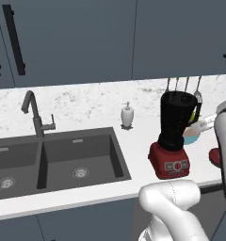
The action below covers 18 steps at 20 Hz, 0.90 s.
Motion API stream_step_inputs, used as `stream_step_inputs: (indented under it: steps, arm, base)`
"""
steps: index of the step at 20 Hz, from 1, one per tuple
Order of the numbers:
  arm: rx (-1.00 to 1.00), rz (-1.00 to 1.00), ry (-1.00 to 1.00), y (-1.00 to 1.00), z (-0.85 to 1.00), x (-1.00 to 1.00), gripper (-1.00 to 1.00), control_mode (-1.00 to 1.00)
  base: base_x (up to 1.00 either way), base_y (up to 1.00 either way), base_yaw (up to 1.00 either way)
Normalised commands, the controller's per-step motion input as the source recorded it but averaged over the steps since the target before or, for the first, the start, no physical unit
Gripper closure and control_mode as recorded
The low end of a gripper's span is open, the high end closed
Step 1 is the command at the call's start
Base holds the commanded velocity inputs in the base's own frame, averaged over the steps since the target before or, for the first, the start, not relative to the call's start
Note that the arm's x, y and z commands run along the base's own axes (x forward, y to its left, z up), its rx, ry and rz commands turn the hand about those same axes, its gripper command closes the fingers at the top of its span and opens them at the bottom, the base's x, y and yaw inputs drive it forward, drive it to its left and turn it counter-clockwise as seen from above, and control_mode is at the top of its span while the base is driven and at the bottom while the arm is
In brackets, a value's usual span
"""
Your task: Close the lid blender by securely placing the lid on top.
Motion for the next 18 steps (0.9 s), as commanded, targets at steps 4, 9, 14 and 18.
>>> stream_step_inputs:
  steps: [4, 9, 14, 18]
  arm:
    - [0.07, 0.27, -0.16, -1.0, 0.0, -0.7, -1.0, -1.0]
    - [0.08, 0.27, -0.09, -1.0, 0.0, -0.46, -1.0, -1.0]
    - [0.07, 0.19, -0.03, -1.0, -0.08, -0.16, -1.0, -1.0]
    - [0.02, 0.13, -0.01, -1.0, -0.16, 0.07, -1.0, -1.0]
  base:
    - [0.0, 0.0, 0.0]
    - [0.0, 0.0, 0.0]
    - [0.0, 0.0, 0.0]
    - [0.0, 0.0, 0.0]
